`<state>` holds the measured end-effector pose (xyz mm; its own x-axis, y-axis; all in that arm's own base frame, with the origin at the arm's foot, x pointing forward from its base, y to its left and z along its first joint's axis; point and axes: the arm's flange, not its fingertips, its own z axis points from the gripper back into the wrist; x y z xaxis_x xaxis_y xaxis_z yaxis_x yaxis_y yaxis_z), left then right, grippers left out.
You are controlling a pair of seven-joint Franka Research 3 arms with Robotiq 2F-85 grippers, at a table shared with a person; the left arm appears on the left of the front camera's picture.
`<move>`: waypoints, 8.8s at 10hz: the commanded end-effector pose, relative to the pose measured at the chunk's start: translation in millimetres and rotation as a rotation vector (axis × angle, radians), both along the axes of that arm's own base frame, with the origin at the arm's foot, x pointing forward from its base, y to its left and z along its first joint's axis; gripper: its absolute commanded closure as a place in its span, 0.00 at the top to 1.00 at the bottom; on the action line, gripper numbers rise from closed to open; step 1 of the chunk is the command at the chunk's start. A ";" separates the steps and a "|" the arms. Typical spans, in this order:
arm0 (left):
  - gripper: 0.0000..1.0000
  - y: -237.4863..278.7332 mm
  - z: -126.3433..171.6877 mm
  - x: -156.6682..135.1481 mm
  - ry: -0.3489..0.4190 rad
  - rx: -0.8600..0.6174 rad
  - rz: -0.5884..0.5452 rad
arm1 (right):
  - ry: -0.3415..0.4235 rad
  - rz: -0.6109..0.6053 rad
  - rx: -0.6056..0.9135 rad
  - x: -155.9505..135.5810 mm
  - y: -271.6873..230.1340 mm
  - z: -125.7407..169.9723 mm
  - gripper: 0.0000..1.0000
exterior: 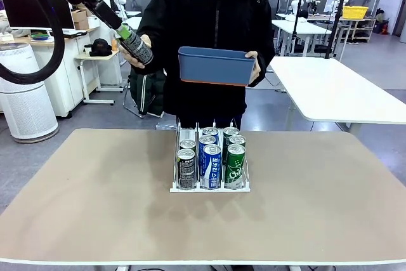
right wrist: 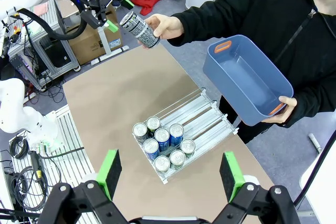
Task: Fill the beverage cans into the dispenser.
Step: Pick up the Pepsi coke handed by the human, then place the picked Pepsi coke in the line of the Automatic Can Dispenser with the same cans.
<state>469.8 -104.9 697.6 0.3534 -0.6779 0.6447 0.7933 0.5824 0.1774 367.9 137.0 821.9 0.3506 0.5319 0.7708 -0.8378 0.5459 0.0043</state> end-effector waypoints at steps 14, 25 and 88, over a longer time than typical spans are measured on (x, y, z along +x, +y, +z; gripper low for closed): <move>1.00 -0.4 -37.9 23.8 0.004 -0.027 -0.045 | 0.002 0.001 -0.001 -0.8 -0.2 -1.6 1.00; 0.00 -1.5 -31.4 23.6 0.048 0.032 -0.016 | 0.002 0.001 -0.001 -0.8 -0.2 -1.6 1.00; 0.58 -218.9 -132.5 -205.5 0.062 0.222 0.192 | 0.002 0.001 -0.001 -0.8 -0.2 -1.6 1.00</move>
<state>266.8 -332.8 576.7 0.5524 -0.7079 0.4402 0.6890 0.6850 0.2369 367.9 137.1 821.8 0.3505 0.5320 0.7708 -0.8379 0.5458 0.0043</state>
